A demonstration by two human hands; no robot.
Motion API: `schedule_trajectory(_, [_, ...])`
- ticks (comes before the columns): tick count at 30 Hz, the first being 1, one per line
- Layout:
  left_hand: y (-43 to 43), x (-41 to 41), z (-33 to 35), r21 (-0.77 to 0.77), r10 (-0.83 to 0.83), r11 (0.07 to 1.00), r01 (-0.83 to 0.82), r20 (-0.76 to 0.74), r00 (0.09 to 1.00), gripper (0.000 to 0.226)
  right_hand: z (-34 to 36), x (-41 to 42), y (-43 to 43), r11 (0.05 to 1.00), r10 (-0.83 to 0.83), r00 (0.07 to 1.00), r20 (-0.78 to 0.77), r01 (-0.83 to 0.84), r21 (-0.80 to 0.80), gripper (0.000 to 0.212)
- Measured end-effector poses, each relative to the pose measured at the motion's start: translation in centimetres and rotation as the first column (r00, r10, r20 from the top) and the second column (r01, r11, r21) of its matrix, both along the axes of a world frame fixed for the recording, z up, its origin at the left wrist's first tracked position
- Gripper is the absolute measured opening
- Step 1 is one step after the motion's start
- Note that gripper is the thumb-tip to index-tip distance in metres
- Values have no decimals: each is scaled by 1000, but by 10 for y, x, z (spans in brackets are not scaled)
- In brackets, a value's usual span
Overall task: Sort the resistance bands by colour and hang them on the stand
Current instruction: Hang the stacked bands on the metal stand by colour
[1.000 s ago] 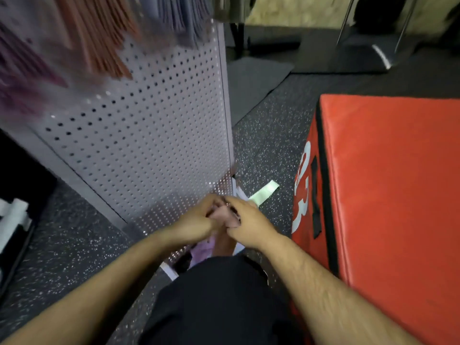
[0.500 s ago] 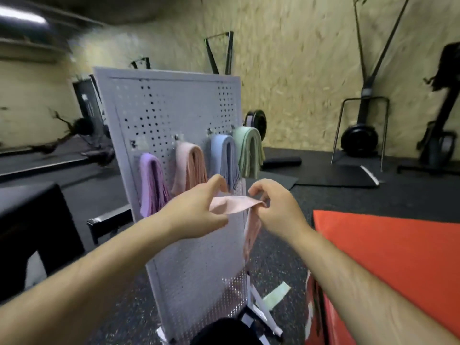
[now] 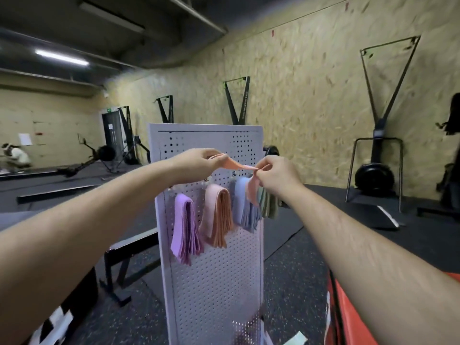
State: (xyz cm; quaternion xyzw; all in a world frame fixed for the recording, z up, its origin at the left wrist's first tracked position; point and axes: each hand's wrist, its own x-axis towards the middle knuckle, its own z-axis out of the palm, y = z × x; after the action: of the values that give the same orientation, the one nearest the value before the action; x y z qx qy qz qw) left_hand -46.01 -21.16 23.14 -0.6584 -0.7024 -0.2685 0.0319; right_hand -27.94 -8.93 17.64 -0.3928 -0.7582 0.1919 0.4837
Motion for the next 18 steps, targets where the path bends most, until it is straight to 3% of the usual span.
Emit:
schedule_trajectory(7, [32, -35, -21, -16, 131, 991, -132, -52, 990, 36, 1, -38, 19, 999, -8, 1000, 29, 9, -36, 11])
schedule_trajectory(11, [40, -39, -34, -76, 242, 963, -258, -173, 955, 38, -8, -56, 23, 998, -11, 997, 74, 15, -53, 14])
schedule_trajectory(18, [51, -40, -44, -116, 215, 966, -230, -130, 968, 44, -31, -68, 33, 994, -15, 995, 101, 26, -109, 14])
